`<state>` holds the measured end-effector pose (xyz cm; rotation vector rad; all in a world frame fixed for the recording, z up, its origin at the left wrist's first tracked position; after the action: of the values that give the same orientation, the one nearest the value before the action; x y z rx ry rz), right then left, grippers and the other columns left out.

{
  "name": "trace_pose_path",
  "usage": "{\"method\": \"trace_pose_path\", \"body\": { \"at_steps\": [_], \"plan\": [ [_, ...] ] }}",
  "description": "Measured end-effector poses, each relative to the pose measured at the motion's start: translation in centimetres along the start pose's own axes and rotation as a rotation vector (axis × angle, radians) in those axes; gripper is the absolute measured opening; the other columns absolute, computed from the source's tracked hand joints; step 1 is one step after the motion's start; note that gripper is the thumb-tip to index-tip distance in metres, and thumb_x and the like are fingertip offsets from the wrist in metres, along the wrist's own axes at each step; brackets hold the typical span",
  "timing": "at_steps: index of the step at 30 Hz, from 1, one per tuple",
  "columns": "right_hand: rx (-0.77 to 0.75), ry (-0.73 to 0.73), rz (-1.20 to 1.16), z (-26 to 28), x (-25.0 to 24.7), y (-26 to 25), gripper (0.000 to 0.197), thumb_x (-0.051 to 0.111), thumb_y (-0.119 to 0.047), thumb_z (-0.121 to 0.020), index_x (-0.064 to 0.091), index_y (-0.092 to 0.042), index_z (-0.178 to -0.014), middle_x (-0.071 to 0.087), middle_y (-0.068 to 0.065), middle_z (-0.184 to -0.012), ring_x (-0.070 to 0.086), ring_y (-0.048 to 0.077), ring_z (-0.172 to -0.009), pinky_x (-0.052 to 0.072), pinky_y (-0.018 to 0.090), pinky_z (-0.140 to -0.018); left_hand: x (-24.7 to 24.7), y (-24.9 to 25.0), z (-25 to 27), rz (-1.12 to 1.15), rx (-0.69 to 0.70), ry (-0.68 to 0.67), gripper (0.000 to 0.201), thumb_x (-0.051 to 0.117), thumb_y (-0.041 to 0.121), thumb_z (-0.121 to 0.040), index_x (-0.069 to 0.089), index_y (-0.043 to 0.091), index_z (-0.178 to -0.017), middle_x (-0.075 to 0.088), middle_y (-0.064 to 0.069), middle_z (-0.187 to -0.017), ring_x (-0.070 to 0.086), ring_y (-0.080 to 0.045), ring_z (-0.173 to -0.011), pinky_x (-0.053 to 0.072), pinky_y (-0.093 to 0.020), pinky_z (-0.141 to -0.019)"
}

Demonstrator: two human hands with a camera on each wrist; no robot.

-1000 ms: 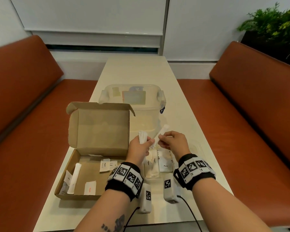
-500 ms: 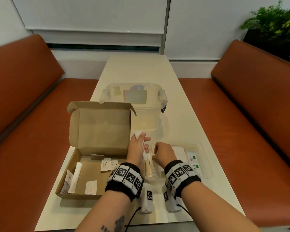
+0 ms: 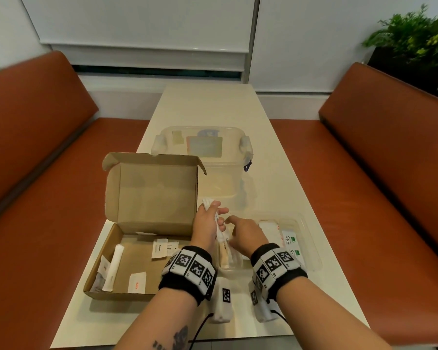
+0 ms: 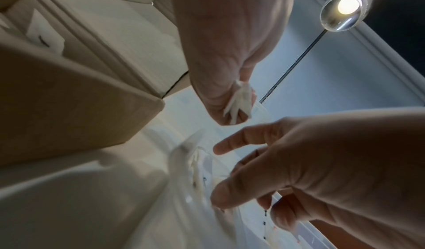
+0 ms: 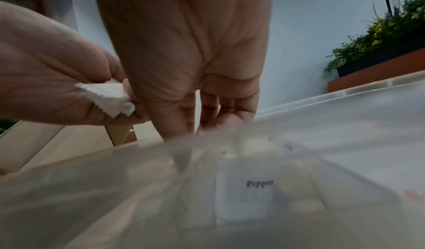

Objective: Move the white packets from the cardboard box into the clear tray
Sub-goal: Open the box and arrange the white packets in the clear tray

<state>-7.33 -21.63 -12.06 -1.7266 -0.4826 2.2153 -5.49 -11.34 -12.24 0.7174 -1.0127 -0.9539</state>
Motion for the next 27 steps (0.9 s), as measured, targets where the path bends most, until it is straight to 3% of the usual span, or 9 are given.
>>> {"method": "trace_pose_path", "body": {
  "at_steps": [5, 9, 15, 19, 23, 25, 27],
  "plan": [
    [0.005, -0.02, -0.007, 0.3, 0.3, -0.4, 0.036, 0.051, -0.009, -0.087, 0.049, -0.012, -0.122, 0.063, 0.011, -0.111, 0.059, 0.026, -0.103, 0.039, 0.027, -0.074, 0.1, 0.0, 0.2, 0.005, -0.012, 0.003, 0.011, 0.046, 0.014, -0.098, 0.051, 0.006, -0.104, 0.061, -0.012, -0.086, 0.041, -0.006, -0.038, 0.035, -0.017, -0.036],
    [0.031, -0.034, -0.112, 0.4, 0.5, -0.1, 0.03, 0.06, -0.007, -0.08, 0.059, -0.011, -0.11, 0.064, 0.01, -0.107, 0.06, 0.023, -0.092, 0.043, 0.026, -0.073, 0.0, 0.1, 0.5, 0.007, 0.0, 0.008, 0.011, 0.046, 0.014, -0.098, 0.05, 0.006, -0.104, 0.061, -0.012, -0.086, 0.041, -0.007, -0.039, 0.035, -0.017, -0.036],
    [0.019, -0.087, -0.181, 0.1, 0.7, 0.2, 0.047, 0.077, -0.015, -0.071, 0.062, -0.015, -0.115, 0.067, 0.006, -0.099, 0.063, 0.019, -0.091, 0.05, 0.029, -0.084, -0.1, 0.1, 0.6, 0.003, 0.001, 0.008, 0.014, 0.045, 0.017, -0.098, 0.051, 0.006, -0.105, 0.061, -0.011, -0.085, 0.041, -0.008, -0.043, 0.036, -0.018, -0.038],
    [0.001, -0.09, -0.121, 0.2, 0.9, 0.3, 0.043, 0.078, -0.018, -0.072, 0.063, -0.019, -0.112, 0.058, -0.003, -0.087, 0.055, 0.014, -0.08, 0.042, 0.025, -0.074, 0.0, -0.1, 0.7, 0.06, -0.036, -0.02, 0.018, 0.039, 0.02, -0.101, 0.053, 0.008, -0.099, 0.06, -0.013, -0.085, 0.043, -0.009, -0.043, 0.039, -0.018, -0.039],
    [0.054, 0.127, -0.278, 0.1, -1.0, 0.7, 0.014, 0.058, -0.017, -0.087, 0.066, -0.014, -0.097, 0.067, 0.003, -0.08, 0.059, 0.016, -0.07, 0.05, 0.029, -0.071, -0.2, 0.0, 0.8, 0.054, 0.008, -0.015, 0.019, 0.035, 0.013, -0.102, 0.049, 0.002, -0.111, 0.062, -0.014, -0.089, 0.053, -0.017, -0.06, 0.051, -0.023, -0.049],
    [0.089, 0.208, -0.418, 0.1, -2.0, 0.8, 0.015, 0.052, -0.019, -0.091, 0.063, -0.011, -0.086, 0.07, 0.005, -0.074, 0.06, 0.014, -0.062, 0.054, 0.035, -0.073, -0.1, 0.0, 0.8, 0.061, 0.028, -0.019, 0.017, 0.035, 0.011, -0.102, 0.049, 0.003, -0.109, 0.063, -0.015, -0.09, 0.062, -0.022, -0.07, 0.055, -0.029, -0.057],
    [0.106, 0.199, -0.545, 0.1, -2.5, 0.6, 0.021, 0.056, -0.028, -0.091, 0.058, -0.01, -0.079, 0.067, 0.006, -0.072, 0.061, 0.016, -0.061, 0.057, 0.035, -0.065, -0.1, 0.0, 0.8, 0.011, 0.05, -0.029, 0.018, 0.036, 0.01, -0.102, 0.054, 0.005, -0.102, 0.065, -0.015, -0.095, 0.065, -0.025, -0.079, 0.055, -0.035, -0.068]
  ]
}}
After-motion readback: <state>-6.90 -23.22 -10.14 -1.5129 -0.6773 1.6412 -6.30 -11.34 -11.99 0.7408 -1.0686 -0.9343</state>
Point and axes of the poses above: each hand's wrist, its own z-axis away from the middle knuckle, its own x-axis out of the palm, y = z × x, the point moved 4 cm from there along -z, towards the middle knuckle
